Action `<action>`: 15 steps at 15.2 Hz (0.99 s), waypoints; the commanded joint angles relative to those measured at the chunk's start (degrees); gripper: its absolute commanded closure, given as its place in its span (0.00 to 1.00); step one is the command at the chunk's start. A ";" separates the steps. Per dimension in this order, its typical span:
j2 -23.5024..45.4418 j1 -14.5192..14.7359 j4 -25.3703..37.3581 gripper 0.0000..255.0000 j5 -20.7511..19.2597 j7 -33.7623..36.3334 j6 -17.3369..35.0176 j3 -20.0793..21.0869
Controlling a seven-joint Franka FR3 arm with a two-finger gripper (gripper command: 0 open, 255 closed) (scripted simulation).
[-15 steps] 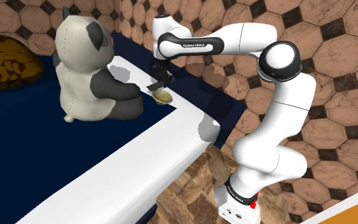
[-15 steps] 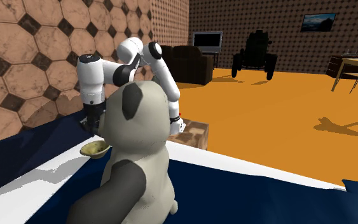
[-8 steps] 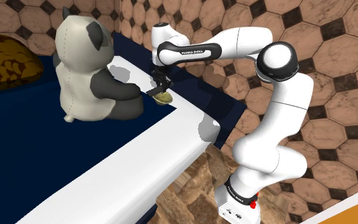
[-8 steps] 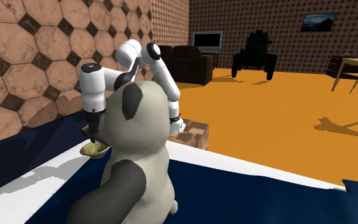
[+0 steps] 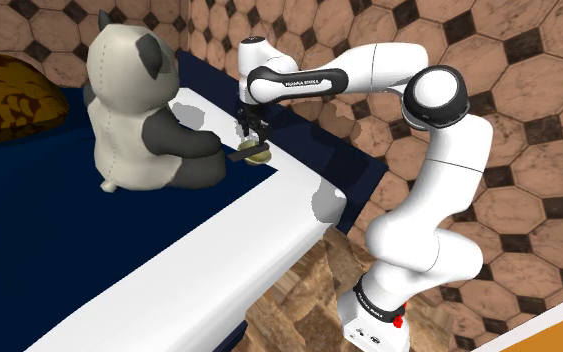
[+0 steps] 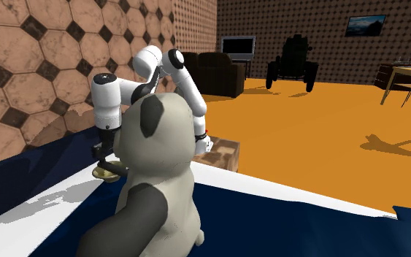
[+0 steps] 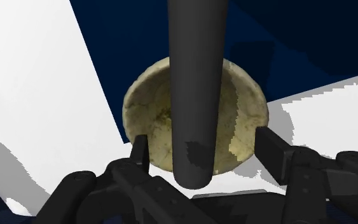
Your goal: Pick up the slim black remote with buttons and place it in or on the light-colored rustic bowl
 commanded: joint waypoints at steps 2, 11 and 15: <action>0.00 0.00 0.00 0.00 0.00 0.00 0.00 0.00; -2.01 0.72 4.87 0.00 2.62 -1.68 -5.66 1.74; -2.01 0.72 4.87 0.00 2.61 -1.68 -5.66 1.74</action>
